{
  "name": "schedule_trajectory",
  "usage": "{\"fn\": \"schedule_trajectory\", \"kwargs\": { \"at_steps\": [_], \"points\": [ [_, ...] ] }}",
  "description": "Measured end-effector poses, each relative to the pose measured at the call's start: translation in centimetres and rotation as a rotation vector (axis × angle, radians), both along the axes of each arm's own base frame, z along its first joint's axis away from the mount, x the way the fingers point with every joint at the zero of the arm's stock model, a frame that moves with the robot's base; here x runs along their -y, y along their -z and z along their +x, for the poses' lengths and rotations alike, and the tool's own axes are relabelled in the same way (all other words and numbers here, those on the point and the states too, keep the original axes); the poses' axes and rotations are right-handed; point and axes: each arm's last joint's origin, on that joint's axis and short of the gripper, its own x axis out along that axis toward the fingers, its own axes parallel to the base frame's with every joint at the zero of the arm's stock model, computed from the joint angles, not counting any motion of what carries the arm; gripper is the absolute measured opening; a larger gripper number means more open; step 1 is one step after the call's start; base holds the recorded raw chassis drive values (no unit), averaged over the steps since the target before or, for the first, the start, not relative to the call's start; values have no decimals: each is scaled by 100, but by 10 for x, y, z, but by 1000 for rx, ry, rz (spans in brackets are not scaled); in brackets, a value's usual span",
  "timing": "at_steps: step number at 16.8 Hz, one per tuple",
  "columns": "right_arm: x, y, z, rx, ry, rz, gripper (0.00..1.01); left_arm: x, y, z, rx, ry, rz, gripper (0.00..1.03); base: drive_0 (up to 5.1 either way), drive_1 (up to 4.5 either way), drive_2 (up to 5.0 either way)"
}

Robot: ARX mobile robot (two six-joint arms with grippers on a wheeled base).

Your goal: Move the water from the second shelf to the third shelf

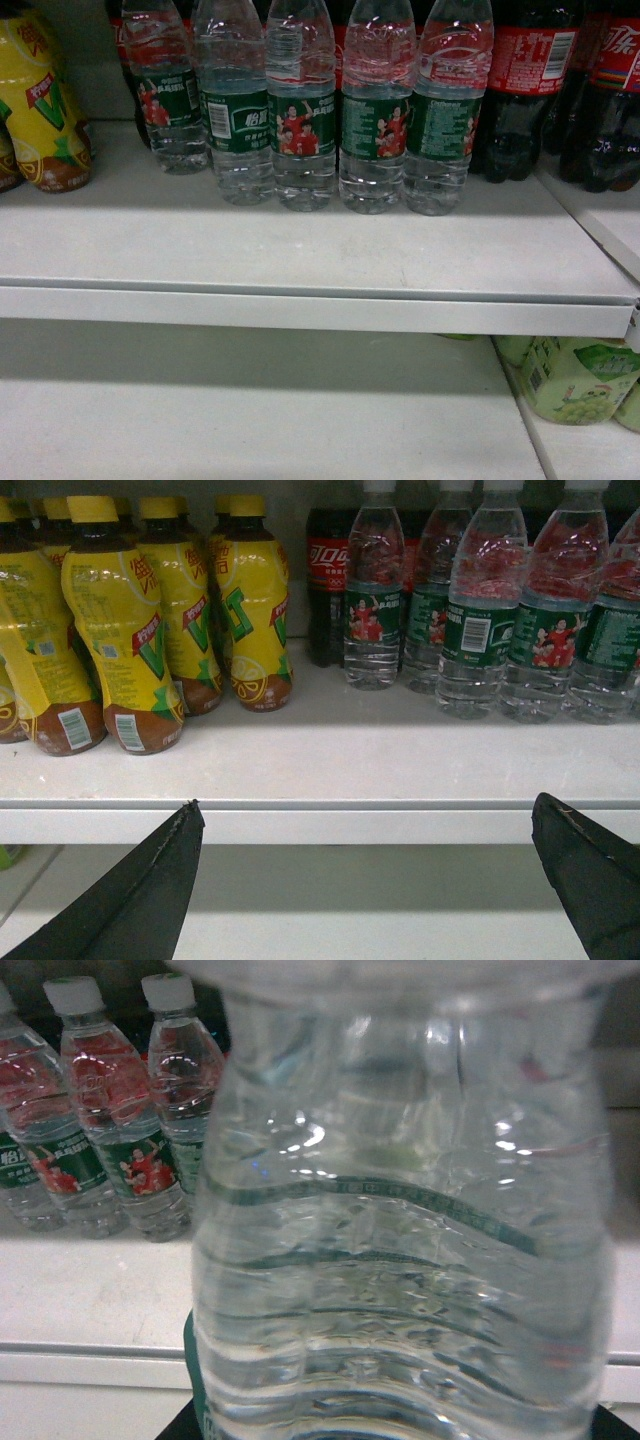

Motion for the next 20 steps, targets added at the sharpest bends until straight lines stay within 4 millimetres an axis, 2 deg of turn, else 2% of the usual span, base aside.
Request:
{"fn": "schedule_trajectory", "kwargs": {
  "at_steps": [5,20],
  "points": [
    [10,1,2,-2,67,-2,42,0,0,0,0,0,0,98,0,0,0],
    [10,1,2,-11,62,8,42,0,0,0,-3,-1,0,98,0,0,0]
  ]
}}
